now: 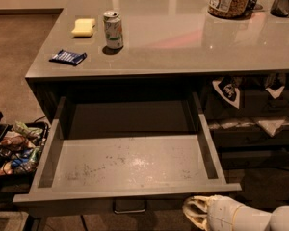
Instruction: Close top drawer
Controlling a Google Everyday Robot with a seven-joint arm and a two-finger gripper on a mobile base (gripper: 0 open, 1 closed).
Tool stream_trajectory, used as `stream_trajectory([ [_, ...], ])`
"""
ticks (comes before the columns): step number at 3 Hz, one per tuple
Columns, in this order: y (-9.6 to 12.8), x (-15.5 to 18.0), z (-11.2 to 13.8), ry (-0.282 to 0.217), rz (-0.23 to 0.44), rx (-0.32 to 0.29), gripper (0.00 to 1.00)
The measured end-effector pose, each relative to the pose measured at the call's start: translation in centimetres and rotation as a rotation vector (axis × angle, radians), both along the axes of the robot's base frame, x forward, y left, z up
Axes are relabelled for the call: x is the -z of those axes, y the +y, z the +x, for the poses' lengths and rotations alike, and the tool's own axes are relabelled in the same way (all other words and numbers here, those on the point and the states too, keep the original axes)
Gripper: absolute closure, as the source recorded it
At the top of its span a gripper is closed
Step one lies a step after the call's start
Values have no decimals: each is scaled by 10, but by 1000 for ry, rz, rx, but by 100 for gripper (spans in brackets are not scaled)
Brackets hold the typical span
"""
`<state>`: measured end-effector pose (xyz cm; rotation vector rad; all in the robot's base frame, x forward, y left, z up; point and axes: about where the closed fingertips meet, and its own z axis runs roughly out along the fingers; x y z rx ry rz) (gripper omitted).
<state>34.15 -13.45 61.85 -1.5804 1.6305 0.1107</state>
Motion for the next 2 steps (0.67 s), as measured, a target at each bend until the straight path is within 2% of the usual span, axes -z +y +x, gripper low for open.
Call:
stream_trajectory([
  [2, 15, 16, 29, -55, -9, 60, 100],
])
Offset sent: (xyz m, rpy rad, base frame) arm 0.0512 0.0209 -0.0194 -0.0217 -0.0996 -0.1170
